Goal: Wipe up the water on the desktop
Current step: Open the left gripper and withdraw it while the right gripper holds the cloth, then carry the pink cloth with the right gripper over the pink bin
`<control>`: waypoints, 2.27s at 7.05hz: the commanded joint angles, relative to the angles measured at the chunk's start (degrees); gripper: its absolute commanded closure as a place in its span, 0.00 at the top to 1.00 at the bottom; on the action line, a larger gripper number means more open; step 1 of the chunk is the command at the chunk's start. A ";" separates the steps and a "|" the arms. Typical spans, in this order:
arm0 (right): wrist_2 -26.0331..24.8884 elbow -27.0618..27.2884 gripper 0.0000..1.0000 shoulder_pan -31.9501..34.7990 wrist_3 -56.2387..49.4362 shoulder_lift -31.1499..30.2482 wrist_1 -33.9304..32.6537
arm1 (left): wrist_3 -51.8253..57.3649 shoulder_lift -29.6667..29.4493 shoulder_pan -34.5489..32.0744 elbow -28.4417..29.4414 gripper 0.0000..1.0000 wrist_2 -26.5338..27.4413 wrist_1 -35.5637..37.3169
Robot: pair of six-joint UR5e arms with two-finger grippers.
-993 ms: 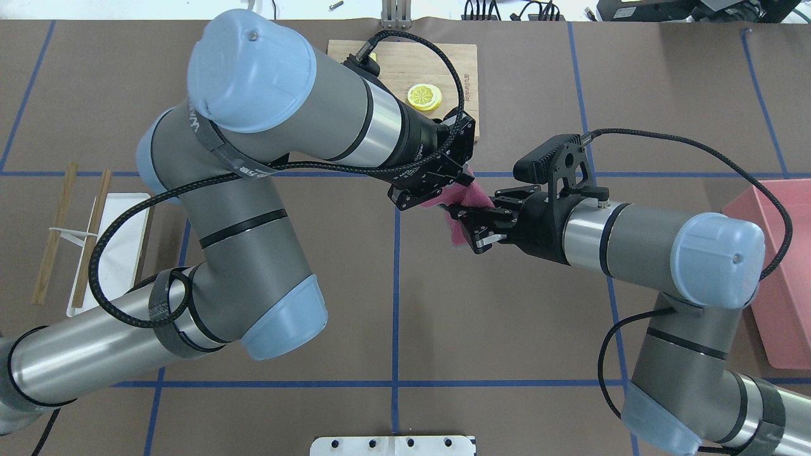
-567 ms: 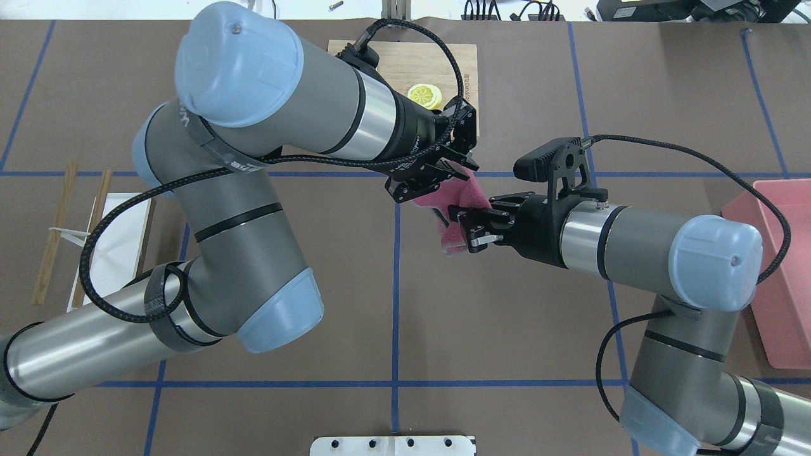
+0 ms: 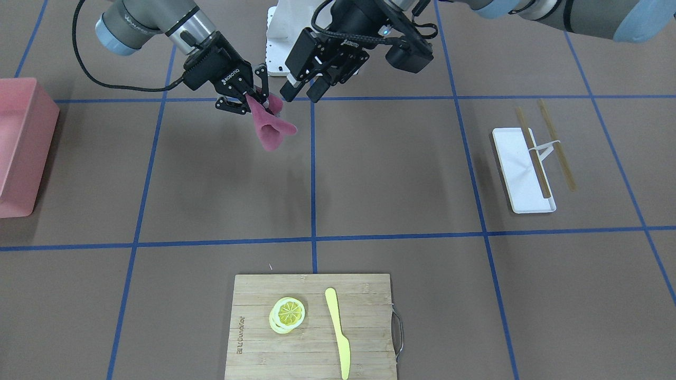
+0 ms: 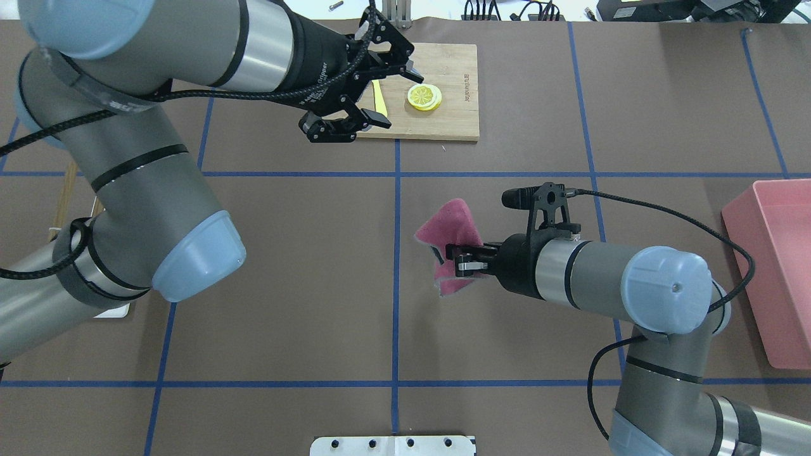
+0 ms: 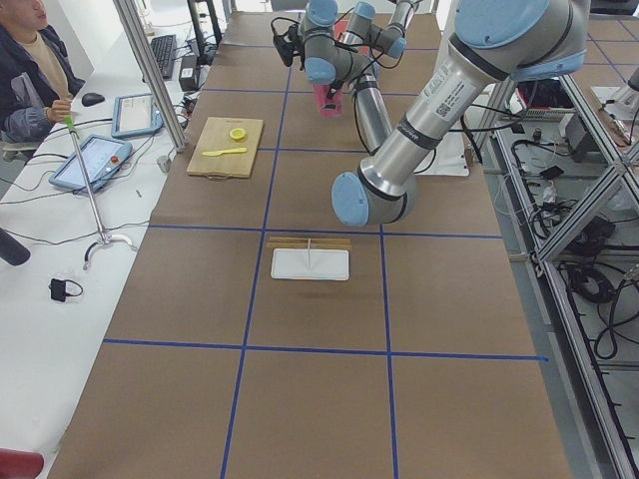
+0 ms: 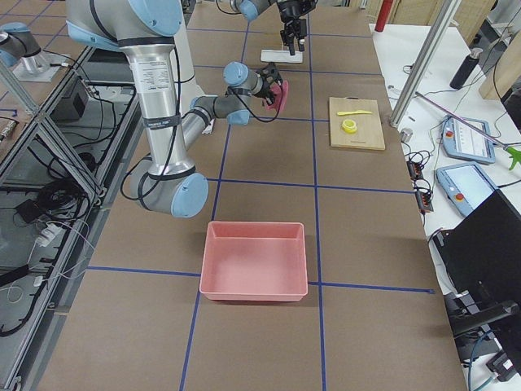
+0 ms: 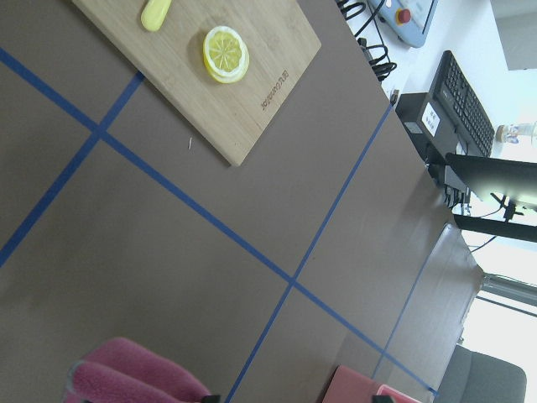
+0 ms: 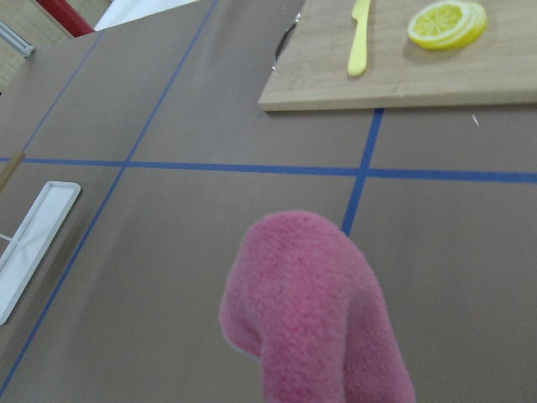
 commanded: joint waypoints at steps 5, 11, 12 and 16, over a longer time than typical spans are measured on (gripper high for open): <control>-5.55 3.81 0.00 -8.28 6.74 0.83 -22.29 | 34.40 17.34 -18.06 -3.07 0.97 -12.82 0.52; 18.33 3.74 0.00 8.55 -4.87 -16.70 -21.99 | 56.61 29.32 -27.74 -2.28 0.97 -14.05 0.52; 22.97 3.39 0.00 13.20 -11.30 -20.49 -21.99 | 57.48 30.19 -28.26 -2.10 0.97 -14.05 0.43; 25.39 0.85 0.00 13.46 -10.01 -10.59 -30.44 | 65.46 32.57 -30.37 -1.22 0.97 -14.14 0.52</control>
